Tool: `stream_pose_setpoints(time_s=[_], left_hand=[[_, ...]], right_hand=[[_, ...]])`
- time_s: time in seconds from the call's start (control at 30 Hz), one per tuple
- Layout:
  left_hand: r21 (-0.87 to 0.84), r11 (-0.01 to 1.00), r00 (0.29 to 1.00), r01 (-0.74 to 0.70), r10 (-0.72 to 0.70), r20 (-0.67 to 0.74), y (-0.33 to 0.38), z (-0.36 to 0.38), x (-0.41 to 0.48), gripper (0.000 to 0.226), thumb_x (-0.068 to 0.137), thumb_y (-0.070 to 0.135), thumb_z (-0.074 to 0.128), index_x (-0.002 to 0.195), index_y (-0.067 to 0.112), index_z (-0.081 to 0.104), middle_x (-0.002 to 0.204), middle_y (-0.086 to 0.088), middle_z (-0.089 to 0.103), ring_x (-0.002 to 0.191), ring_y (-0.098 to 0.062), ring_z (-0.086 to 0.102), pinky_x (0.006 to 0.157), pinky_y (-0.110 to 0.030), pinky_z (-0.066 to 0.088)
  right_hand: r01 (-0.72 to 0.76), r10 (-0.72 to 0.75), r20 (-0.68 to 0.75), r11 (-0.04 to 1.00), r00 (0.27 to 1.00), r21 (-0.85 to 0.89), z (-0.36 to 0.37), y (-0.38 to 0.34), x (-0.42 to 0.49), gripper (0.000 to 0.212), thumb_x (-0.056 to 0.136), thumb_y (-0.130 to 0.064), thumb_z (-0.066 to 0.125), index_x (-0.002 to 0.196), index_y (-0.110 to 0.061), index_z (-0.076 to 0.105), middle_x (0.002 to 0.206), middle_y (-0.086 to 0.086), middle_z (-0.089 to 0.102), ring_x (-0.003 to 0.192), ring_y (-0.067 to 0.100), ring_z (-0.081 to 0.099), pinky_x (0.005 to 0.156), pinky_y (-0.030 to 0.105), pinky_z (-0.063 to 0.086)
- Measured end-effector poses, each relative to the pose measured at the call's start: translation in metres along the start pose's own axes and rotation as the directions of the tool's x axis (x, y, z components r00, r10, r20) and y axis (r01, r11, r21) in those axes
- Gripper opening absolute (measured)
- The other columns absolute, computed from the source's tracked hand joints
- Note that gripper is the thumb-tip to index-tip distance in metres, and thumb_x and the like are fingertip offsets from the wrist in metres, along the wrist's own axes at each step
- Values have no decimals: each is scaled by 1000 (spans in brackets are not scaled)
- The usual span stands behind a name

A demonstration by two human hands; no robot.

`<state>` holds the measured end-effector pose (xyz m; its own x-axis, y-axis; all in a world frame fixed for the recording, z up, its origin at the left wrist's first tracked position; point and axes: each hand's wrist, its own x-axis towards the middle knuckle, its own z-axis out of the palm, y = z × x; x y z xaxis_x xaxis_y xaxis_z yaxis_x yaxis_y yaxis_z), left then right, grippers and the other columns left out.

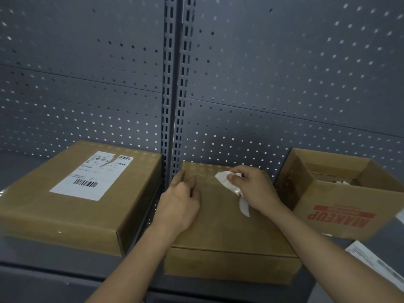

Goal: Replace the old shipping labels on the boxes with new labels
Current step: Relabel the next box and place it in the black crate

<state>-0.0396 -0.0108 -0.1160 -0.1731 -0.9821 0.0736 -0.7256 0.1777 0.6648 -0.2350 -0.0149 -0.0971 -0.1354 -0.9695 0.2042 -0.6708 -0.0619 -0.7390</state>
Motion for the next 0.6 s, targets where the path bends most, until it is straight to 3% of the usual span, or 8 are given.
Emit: stream_pose_setpoints(time_s=[0.1, 0.17, 0.3, 0.5, 0.6], left_hand=[[0, 1000, 1000, -2, 2, 0, 0, 0, 0, 47, 103, 33, 41, 149, 25, 42, 165, 2, 15, 146, -26, 29, 115, -31, 25], [2, 1000, 1000, 0, 0, 0, 0, 1, 0, 48, 103, 33, 41, 150, 25, 41, 165, 3, 15, 146, -25, 29, 115, -31, 24], [4, 1000, 1000, 0, 0, -3, 0, 1, -1, 48, 102, 33, 41, 150, 25, 41, 165, 2, 15, 146, -25, 29, 115, -29, 24], [15, 1000, 1000, -12, 13, -18, 1, 1, -2, 46, 102, 30, 43, 148, 23, 45, 164, 0, 17, 145, -24, 31, 114, -29, 27], [15, 1000, 1000, -10, 10, -23, 1, 1, -2, 47, 102, 31, 43, 148, 23, 45, 164, 1, 17, 145, -24, 31, 114, -29, 26]], right_hand=[[-35, 36, -8, 997, 999, 74, 0, 11, 3, 13, 93, -29, 63, 98, -24, 74, 87, -9, 71, 83, 10, 66, 75, 31, 51], [-44, 46, -14, 991, 999, 129, 0, 14, 4, 11, 92, -30, 63, 90, -28, 74, 82, -9, 72, 80, 13, 67, 74, 38, 53], [-51, 71, -60, 955, 996, 291, -2, 16, 6, 15, 94, -21, 62, 84, -20, 73, 76, 5, 71, 71, 22, 65, 73, 48, 52], [-36, 77, -89, 919, 993, 393, -1, 19, 2, 13, 97, -14, 59, 91, -9, 70, 82, 19, 67, 72, 22, 61, 69, 38, 48], [-44, 135, -134, 848, 982, 529, -3, 20, 3, 15, 99, -9, 54, 90, -5, 66, 79, 13, 60, 77, 24, 56, 72, 38, 45]])
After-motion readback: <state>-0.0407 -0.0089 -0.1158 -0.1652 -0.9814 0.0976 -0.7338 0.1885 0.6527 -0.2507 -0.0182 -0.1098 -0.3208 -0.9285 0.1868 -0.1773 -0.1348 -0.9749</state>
